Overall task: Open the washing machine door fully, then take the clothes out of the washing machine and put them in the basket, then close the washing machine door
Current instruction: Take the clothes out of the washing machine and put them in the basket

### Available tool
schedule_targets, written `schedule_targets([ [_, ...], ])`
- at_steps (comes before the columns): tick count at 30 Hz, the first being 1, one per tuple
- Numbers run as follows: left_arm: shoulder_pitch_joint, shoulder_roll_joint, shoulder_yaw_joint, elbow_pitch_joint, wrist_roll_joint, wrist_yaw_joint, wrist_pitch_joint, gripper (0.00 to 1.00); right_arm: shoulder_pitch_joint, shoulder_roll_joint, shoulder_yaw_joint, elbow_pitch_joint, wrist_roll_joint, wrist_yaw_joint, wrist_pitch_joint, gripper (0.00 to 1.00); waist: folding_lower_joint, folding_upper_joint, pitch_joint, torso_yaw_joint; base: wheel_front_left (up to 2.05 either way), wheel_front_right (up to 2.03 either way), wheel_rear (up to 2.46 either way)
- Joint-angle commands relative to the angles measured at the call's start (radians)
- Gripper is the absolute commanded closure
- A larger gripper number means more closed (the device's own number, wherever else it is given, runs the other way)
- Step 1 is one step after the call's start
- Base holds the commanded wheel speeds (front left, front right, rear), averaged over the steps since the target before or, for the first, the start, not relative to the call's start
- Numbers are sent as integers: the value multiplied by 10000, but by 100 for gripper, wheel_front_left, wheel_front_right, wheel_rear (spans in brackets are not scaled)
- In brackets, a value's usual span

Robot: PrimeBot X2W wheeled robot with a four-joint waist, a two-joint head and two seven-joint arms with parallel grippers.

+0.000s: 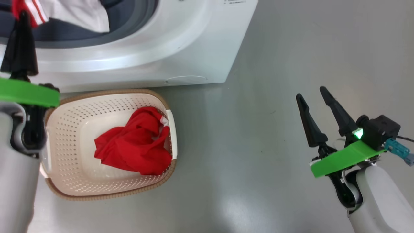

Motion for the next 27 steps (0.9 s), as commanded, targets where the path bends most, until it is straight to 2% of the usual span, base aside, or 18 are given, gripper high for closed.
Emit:
schedule_targets([
  [1, 373, 367, 598, -530, 224, -29, -93, 100, 422, -85, 118, -258, -118, 16, -118, 0, 0, -1, -123, 135, 0, 0, 0],
  [11, 2238, -156, 1621, -2043, 742, -29, -93, 100, 753, -235, -156, -262, -119, 16, -118, 0, 0, -1, -657, 499, 0, 0, 0],
  [27, 5064, -861, 2435, -3881, 919, -29, -93, 100, 1424, -331, -337, -152, 23, 16, -118, 0, 0, -1, -1848, 800, 0, 0, 0],
])
